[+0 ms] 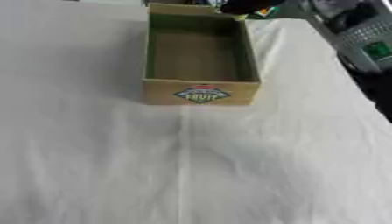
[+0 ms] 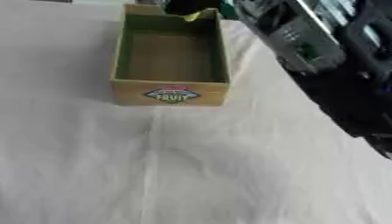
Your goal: Pick up objects on the table and place them in the box.
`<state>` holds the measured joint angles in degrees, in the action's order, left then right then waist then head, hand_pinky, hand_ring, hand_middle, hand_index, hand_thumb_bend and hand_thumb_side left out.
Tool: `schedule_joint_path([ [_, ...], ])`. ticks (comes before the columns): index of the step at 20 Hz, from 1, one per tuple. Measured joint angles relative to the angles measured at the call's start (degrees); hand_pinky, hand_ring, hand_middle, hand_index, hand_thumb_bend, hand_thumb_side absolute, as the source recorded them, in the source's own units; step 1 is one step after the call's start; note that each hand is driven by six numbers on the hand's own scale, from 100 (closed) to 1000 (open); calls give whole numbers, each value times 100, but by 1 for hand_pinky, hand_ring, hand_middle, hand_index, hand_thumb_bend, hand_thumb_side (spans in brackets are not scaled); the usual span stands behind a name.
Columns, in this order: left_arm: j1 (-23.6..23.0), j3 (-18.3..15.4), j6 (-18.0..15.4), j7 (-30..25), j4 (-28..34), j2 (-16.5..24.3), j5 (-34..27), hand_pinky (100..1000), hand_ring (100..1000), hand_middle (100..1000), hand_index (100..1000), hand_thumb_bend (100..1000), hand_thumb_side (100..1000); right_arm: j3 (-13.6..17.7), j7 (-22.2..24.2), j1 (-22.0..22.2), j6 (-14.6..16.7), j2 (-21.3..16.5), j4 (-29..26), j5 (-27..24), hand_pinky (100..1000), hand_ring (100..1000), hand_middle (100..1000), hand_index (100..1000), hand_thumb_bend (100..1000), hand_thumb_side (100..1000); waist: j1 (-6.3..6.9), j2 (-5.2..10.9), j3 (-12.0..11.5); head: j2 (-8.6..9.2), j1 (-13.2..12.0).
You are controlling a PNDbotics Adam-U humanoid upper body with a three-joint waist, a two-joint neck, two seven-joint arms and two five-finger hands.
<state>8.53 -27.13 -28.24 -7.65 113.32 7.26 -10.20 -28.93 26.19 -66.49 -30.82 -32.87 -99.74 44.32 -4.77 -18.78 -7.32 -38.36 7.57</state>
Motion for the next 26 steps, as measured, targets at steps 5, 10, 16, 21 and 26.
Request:
schedule_joint_path([
  [5,4,19,2,-45,0,-23,-30,506,534,527,789,100,679,-38,-3,-79,25,377,743,450,660,523,352,522,100,245,-5,-37,-68,22,62],
  [10,10,19,2,-68,0,-24,-47,506,534,527,789,100,678,-34,11,-62,314,543,1420,730,660,535,357,522,100,254,-6,-62,-89,63,69],
  [16,16,20,7,-82,0,-25,-67,507,534,528,789,100,677,37,-58,-4,740,693,2229,752,685,568,395,547,100,306,1,-62,-98,67,110],
  [21,16,20,6,-87,0,-25,-84,507,533,528,789,100,677,74,15,-5,1151,885,2927,694,739,642,486,637,100,375,5,-62,-122,68,164],
  [26,17,20,8,-89,0,-26,-88,507,533,528,789,100,678,204,267,-68,1559,1047,3556,814,780,763,665,740,100,461,5,-62,-135,68,196],
])
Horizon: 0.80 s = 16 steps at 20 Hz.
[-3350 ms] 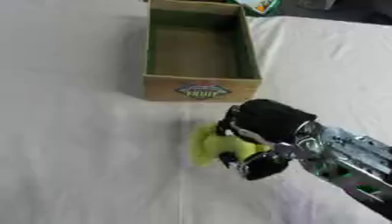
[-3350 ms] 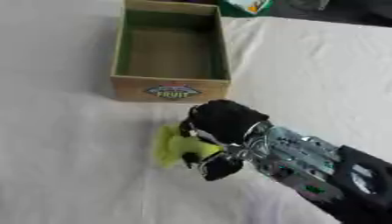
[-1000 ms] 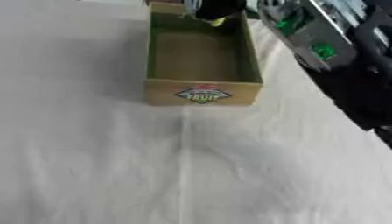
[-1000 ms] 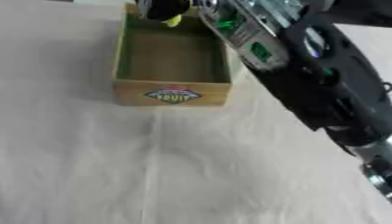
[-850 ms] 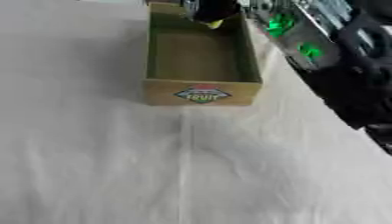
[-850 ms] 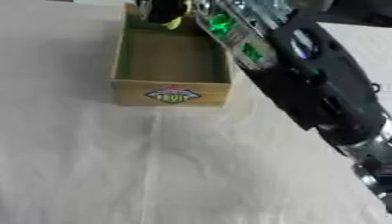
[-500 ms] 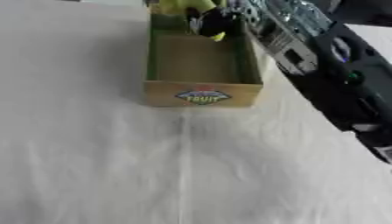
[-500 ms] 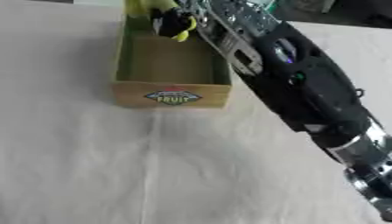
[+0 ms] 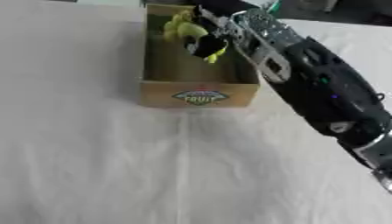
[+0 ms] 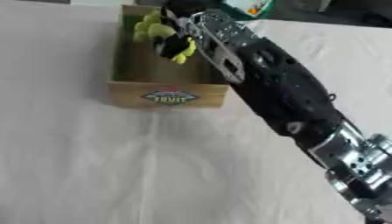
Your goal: Pick up objects on the table and place them in the box.
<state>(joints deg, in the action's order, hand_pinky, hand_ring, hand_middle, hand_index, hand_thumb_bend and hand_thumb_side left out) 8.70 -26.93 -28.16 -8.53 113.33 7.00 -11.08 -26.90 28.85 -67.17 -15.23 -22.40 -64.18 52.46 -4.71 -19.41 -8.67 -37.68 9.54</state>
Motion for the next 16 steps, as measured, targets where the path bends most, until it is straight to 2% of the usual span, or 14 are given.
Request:
schedule_joint_path([
  [1,0,0,1,-1,0,0,0,507,533,528,789,100,677,40,48,-14,77,23,103,50,796,790,719,774,100,480,0,0,-3,0,4],
  [4,0,0,7,-7,0,-2,0,507,533,529,789,100,678,152,199,-55,283,80,334,273,832,851,798,837,100,523,0,0,-4,0,14],
  [6,1,0,11,-11,0,-2,0,507,533,529,789,100,678,212,307,-99,391,96,420,429,844,867,817,857,100,597,0,0,-4,0,15],
  [7,1,0,14,-14,0,-2,0,507,533,529,789,100,678,236,351,-120,428,97,448,515,854,880,835,876,100,661,0,0,-3,0,16],
  [9,1,0,19,-19,0,-3,0,507,533,529,789,100,678,286,434,-141,477,99,480,682,862,888,847,899,100,718,0,0,-3,0,20],
  [10,1,0,20,-20,0,-3,-1,507,533,529,789,100,678,307,476,-141,488,100,482,747,865,892,851,907,147,737,0,1,-3,0,22],
  [12,0,0,20,-20,0,-3,-2,508,533,529,789,100,678,336,562,-146,506,102,483,869,871,898,859,924,295,791,1,3,-3,0,23],
  [13,0,0,20,-20,0,-3,-2,508,533,529,789,100,678,351,600,-157,511,103,483,922,873,900,863,933,335,802,1,4,-2,0,23],
  [16,-1,0,20,-20,0,-3,-4,508,533,529,789,100,678,371,689,-171,522,104,481,1017,874,900,864,943,378,816,5,27,3,0,23],
])
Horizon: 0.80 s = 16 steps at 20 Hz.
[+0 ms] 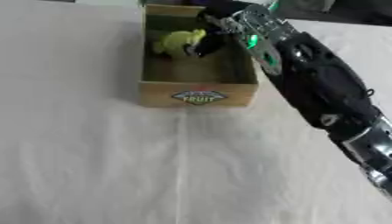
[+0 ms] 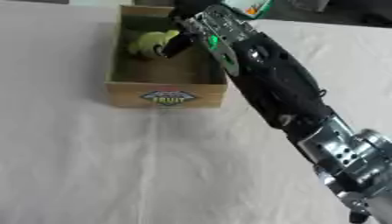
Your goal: Pick up objects on the table and place them in the box.
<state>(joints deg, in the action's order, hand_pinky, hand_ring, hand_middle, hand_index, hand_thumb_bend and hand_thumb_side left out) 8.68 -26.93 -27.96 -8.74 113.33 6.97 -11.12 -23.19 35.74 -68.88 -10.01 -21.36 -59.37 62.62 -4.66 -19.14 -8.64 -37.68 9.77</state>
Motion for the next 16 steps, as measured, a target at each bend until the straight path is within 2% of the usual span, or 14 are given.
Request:
schedule_joint_path([
  [3,-9,0,1,-1,0,0,-6,508,533,530,789,100,678,26,47,-13,-2,0,-13,45,873,895,861,942,370,814,15,19,8,0,1],
  [10,-45,0,2,-1,0,0,-22,509,533,530,789,100,678,114,4,-11,-120,-51,-357,-67,867,875,851,931,249,821,35,79,44,-3,5],
  [13,-61,-1,0,4,0,0,-22,509,534,531,789,100,678,131,-79,38,-117,-258,-718,-254,866,867,847,932,159,809,50,114,76,-6,-24],
  [14,-62,-1,-1,6,0,0,-22,509,534,531,789,100,678,134,-125,70,-88,-348,-848,-336,864,860,842,932,100,805,61,116,93,-7,-41],
  [16,-69,-3,-8,18,0,0,-22,509,533,531,789,100,679,182,-249,152,-7,-534,-1110,-495,862,845,829,930,100,780,80,117,118,-8,-81],
])
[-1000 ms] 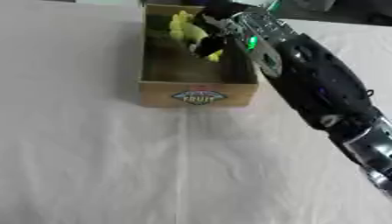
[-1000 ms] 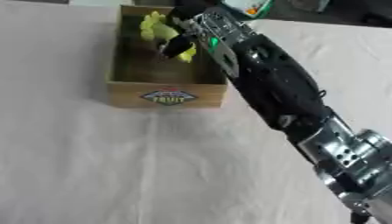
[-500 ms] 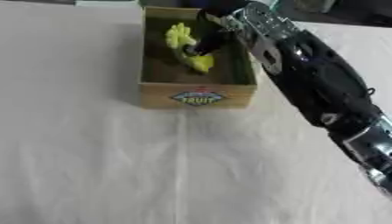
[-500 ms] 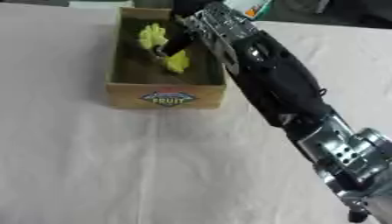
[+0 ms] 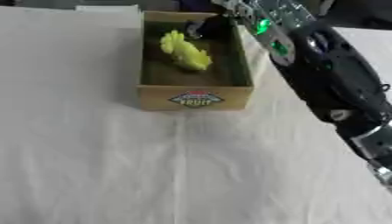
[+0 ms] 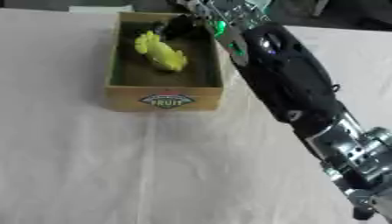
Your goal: Pick up objects on the table and place them in the box.
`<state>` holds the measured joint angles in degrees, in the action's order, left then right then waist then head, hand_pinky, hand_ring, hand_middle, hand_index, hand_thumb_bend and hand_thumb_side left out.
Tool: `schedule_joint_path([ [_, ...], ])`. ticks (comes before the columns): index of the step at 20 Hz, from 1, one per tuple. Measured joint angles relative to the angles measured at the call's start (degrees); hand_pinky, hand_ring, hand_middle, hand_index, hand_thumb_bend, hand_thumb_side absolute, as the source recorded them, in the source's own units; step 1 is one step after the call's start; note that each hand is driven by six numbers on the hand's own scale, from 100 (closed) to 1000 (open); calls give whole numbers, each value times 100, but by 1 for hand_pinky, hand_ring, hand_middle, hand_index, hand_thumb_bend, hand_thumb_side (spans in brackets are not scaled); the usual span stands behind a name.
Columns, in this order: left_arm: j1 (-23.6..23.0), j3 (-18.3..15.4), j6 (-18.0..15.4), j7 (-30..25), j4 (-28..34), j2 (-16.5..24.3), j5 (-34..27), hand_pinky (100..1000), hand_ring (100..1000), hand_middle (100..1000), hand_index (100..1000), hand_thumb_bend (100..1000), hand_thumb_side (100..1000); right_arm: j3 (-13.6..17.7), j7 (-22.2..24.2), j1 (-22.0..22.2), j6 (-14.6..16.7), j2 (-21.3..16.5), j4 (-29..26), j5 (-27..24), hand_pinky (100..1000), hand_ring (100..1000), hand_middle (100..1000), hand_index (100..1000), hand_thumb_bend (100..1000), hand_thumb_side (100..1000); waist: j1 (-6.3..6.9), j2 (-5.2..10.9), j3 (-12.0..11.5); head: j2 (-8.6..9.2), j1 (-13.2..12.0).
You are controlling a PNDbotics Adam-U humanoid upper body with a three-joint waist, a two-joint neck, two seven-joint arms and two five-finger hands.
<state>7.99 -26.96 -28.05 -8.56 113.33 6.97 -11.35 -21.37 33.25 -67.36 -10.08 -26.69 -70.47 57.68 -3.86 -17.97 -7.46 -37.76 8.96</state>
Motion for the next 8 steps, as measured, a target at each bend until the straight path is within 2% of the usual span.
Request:
schedule_joint_path([
  [4,-36,-2,-8,27,0,0,0,509,534,531,789,100,679,231,-313,268,273,-367,-554,-337,865,821,812,924,100,716,55,15,57,-3,-99],
  [8,-50,-2,-34,54,0,0,0,509,534,532,789,100,682,624,-642,633,586,-677,-1090,-662,866,798,803,909,100,766,133,33,117,-43,-179],
])
